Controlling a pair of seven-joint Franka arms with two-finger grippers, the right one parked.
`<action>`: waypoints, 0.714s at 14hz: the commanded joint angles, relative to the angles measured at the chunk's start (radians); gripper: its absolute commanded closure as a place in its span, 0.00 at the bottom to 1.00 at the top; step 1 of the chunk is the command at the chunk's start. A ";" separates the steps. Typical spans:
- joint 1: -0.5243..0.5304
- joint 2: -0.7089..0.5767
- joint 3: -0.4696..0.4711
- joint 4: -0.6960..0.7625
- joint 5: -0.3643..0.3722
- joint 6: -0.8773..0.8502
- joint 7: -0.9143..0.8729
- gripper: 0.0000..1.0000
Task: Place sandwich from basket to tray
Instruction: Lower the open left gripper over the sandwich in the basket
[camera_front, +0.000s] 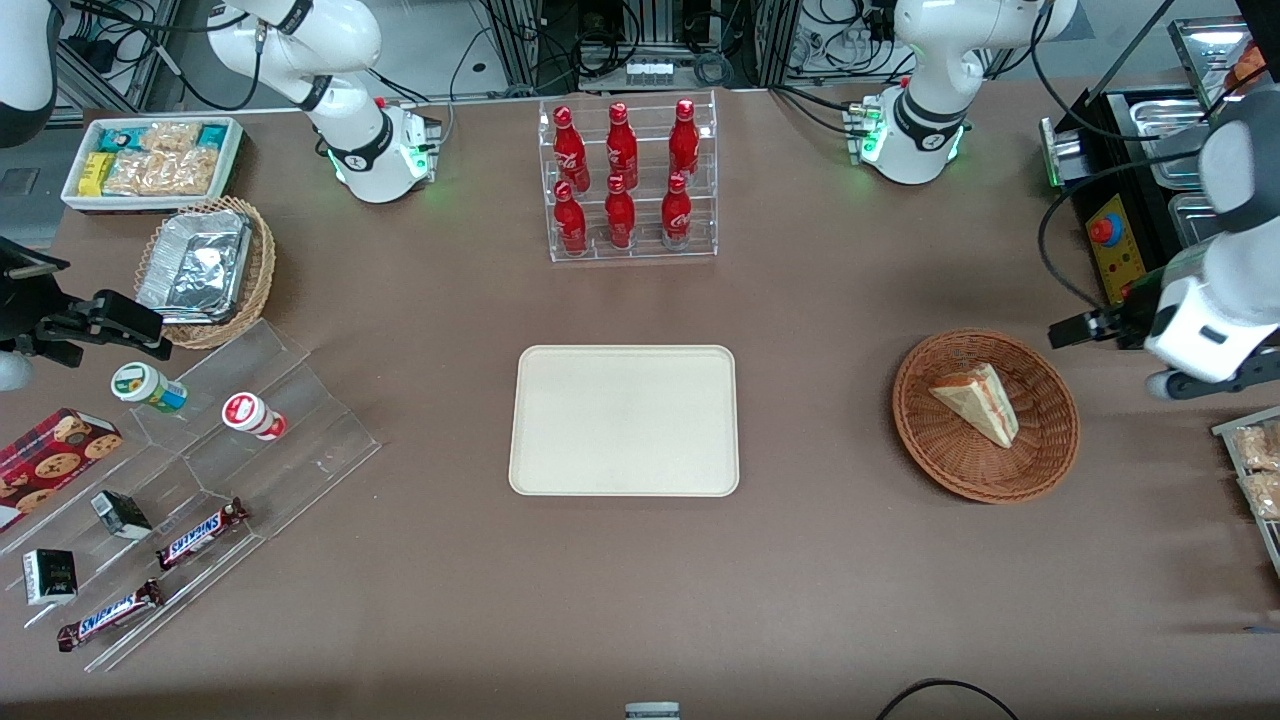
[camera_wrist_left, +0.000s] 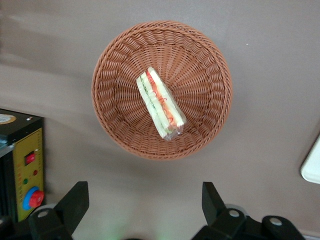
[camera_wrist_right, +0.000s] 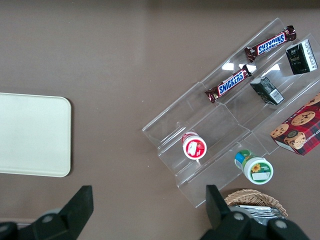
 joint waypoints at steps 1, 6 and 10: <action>0.014 -0.019 -0.008 -0.120 -0.012 0.129 -0.065 0.00; 0.016 -0.017 -0.008 -0.285 -0.005 0.307 -0.172 0.00; 0.040 0.031 -0.007 -0.325 -0.015 0.438 -0.278 0.00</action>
